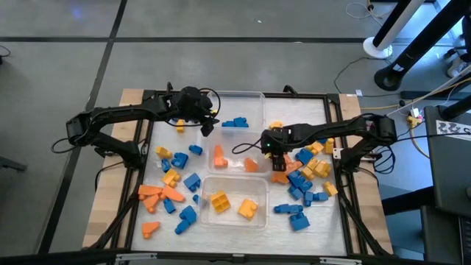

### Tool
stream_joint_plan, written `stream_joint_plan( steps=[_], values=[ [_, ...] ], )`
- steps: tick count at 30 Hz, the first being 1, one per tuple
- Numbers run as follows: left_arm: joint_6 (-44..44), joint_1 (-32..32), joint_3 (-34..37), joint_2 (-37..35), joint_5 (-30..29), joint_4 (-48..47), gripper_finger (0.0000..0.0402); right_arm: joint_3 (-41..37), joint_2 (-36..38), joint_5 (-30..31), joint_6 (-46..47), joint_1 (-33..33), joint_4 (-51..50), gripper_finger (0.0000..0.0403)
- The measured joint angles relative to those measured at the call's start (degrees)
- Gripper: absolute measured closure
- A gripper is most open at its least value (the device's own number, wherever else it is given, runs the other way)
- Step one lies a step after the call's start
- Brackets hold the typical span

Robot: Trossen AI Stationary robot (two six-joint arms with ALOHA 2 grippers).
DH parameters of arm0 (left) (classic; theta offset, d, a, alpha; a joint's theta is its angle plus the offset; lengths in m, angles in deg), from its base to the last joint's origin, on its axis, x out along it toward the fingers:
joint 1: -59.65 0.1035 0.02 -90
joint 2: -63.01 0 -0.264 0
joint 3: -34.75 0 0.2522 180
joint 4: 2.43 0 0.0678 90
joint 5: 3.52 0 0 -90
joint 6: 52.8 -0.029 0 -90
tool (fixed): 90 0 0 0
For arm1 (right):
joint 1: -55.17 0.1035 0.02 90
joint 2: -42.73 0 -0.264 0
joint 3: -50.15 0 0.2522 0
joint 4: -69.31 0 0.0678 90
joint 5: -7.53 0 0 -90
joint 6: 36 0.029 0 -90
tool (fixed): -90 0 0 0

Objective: Sort blocks
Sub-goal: Put the orange game piece into the middle transparent bin

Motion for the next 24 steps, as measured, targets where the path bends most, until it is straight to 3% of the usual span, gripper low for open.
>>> stream_joint_plan(
  steps=[15,24],
  values=[
    [0.02,-0.01,0.0,0.0,-0.02,0.02,0.0219,-1.35,-0.33,0.07,1.59,-0.34,2.76,0.0154],
    [0.02,-0.01,0.0,0.01,0.0,0.0,0.0219,-1.34,-0.3,0.01,1.59,-0.32,2.78,0.0248]
  ],
)
